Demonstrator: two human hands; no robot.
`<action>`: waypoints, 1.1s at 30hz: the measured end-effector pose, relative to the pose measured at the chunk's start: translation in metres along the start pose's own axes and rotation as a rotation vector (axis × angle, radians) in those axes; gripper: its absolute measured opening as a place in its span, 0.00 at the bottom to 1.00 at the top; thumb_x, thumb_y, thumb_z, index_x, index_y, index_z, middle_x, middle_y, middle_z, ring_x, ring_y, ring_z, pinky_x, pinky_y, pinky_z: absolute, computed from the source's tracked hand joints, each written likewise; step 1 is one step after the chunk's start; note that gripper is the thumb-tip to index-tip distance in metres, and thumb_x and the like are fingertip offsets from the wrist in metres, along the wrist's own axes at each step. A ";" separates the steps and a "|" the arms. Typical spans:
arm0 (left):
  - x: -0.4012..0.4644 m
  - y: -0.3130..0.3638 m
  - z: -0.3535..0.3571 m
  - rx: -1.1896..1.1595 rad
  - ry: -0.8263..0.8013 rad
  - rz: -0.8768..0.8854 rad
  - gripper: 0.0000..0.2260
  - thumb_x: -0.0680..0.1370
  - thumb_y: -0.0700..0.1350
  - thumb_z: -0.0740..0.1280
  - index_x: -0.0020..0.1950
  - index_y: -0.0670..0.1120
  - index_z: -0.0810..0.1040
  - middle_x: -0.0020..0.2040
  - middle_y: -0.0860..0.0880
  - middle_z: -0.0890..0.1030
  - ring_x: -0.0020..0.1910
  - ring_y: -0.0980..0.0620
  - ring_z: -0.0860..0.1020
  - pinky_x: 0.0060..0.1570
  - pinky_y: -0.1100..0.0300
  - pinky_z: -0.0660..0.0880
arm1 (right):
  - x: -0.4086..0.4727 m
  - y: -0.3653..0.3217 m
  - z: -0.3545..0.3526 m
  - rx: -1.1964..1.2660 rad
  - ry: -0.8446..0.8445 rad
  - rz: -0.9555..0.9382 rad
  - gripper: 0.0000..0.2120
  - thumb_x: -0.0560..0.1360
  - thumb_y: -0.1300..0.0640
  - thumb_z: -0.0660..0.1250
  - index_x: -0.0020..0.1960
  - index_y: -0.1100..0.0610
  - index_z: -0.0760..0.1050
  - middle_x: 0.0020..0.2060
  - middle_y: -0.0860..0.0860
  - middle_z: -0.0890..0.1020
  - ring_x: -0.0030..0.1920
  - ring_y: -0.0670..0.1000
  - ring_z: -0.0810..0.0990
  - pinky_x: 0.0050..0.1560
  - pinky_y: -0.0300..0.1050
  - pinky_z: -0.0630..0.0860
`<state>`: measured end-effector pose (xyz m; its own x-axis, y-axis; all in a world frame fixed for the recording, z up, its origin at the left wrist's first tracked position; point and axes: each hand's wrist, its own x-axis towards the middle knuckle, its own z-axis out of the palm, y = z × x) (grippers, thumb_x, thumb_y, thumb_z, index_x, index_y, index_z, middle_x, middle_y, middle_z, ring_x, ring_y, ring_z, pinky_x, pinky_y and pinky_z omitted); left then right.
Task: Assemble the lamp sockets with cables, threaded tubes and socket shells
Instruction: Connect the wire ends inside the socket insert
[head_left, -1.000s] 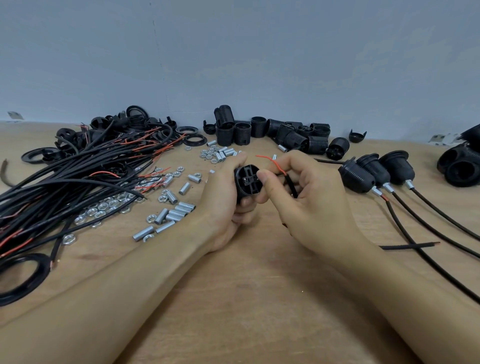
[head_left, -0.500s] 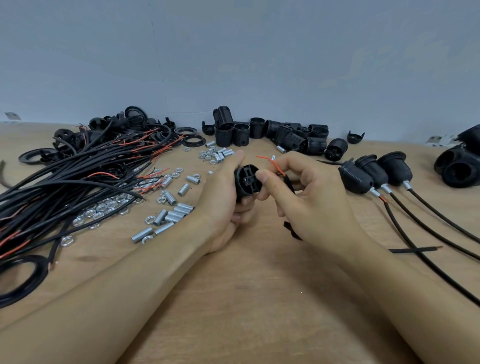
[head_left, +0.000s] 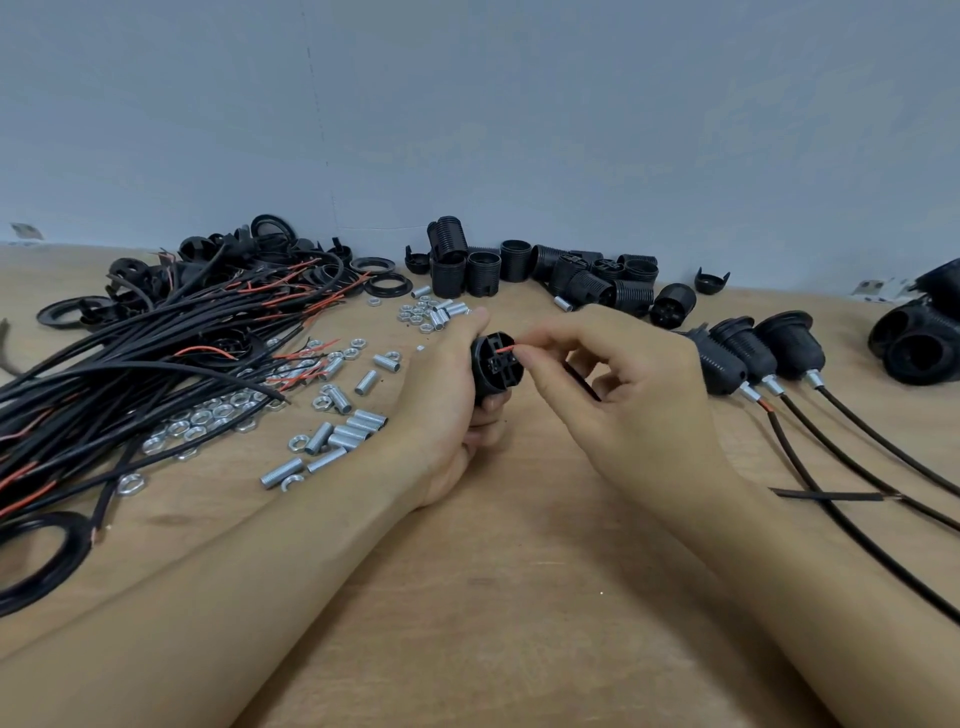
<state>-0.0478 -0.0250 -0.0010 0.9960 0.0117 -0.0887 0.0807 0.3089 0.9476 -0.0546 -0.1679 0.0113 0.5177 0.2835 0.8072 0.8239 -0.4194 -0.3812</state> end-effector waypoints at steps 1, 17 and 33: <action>0.000 0.000 0.000 0.008 0.006 0.005 0.17 0.82 0.55 0.56 0.39 0.46 0.68 0.23 0.50 0.65 0.20 0.55 0.58 0.19 0.66 0.56 | 0.000 -0.001 0.000 -0.032 -0.015 -0.028 0.02 0.74 0.65 0.72 0.44 0.60 0.82 0.36 0.47 0.79 0.36 0.40 0.72 0.39 0.27 0.64; -0.001 -0.002 0.004 0.079 0.117 0.048 0.18 0.81 0.55 0.57 0.35 0.48 0.66 0.23 0.52 0.66 0.19 0.56 0.61 0.20 0.66 0.57 | -0.001 -0.002 0.003 -0.097 -0.045 -0.042 0.02 0.74 0.66 0.71 0.42 0.62 0.79 0.36 0.52 0.79 0.37 0.46 0.73 0.38 0.35 0.68; -0.001 -0.001 -0.009 -0.071 -0.244 0.095 0.17 0.75 0.52 0.71 0.55 0.41 0.74 0.41 0.46 0.74 0.32 0.54 0.70 0.31 0.62 0.72 | 0.001 0.008 -0.002 0.074 -0.156 0.260 0.01 0.76 0.63 0.71 0.45 0.60 0.80 0.35 0.41 0.76 0.39 0.43 0.75 0.36 0.31 0.68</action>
<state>-0.0487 -0.0165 -0.0043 0.9796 -0.1828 0.0838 -0.0075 0.3834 0.9236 -0.0478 -0.1730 0.0094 0.7379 0.3064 0.6014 0.6706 -0.4329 -0.6024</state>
